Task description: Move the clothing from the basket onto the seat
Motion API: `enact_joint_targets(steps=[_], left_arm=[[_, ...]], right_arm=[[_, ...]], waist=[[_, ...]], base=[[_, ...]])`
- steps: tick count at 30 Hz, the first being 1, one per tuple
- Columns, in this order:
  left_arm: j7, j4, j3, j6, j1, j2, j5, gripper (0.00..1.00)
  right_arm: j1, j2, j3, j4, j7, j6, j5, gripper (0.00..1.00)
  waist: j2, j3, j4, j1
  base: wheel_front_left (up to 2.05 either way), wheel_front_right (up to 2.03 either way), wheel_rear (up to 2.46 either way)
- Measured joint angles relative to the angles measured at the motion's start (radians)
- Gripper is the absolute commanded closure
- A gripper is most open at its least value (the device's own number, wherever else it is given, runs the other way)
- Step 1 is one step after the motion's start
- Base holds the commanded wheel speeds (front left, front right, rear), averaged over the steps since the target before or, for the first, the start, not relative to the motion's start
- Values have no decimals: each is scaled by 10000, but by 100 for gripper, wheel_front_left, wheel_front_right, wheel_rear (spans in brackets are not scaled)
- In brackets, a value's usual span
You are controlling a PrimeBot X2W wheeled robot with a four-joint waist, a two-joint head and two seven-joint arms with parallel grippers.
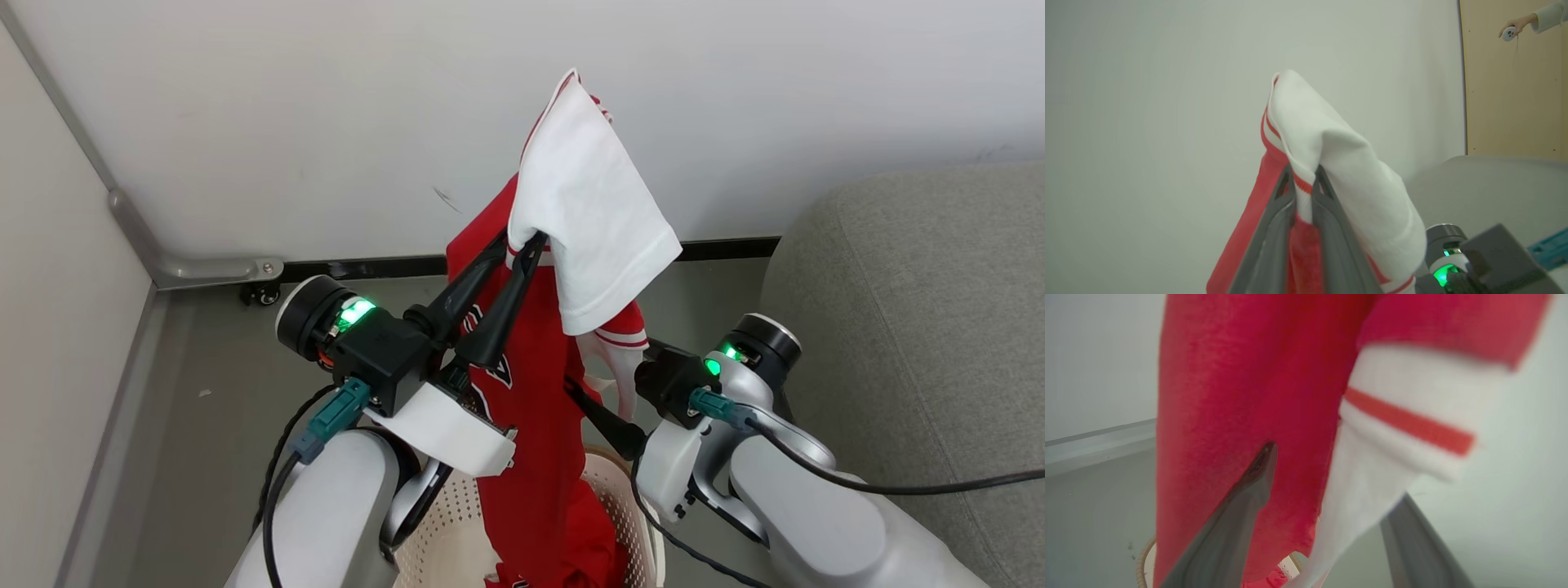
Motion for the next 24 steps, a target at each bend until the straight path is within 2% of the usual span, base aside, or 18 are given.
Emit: enact_joint_targets(steps=[1, 3, 5, 7, 17, 24], left_arm=[[6, -2, -12, 0, 0, -2, -42, 100], [29, -4, -19, 0, 0, -6, -155, 100], [48, -4, -19, 0, 0, -6, -213, 100], [48, -4, -17, 0, 1, -6, -253, 100], [136, 476, 443, 19, 373, 148, -502, 100], [151, 943, 725, 104, 611, 326, -694, 100]], right_arm=[[-64, 25, 100, 92, -86, 0, 2, 28], [-168, 54, 207, 234, -240, 0, -2, 51], [-310, 65, 242, 407, -414, 0, -10, 62], [-478, 63, 247, 552, -631, 0, -31, 100], [-582, 40, 228, 1078, -1034, 0, 468, 100], [-445, -194, -408, 1018, -1225, 0, 1129, 100]], waist=[[0, 13, 4, 0], [0, 40, 7, 0], [0, 68, 3, 0], [0, 99, -4, 0], [0, 238, -165, 0], [0, 290, -432, 0]], base=[[0, 0, 0], [0, 0, 0], [0, 0, 0], [0, 0, 0], [0, 0, 0], [0, 0, 0]])
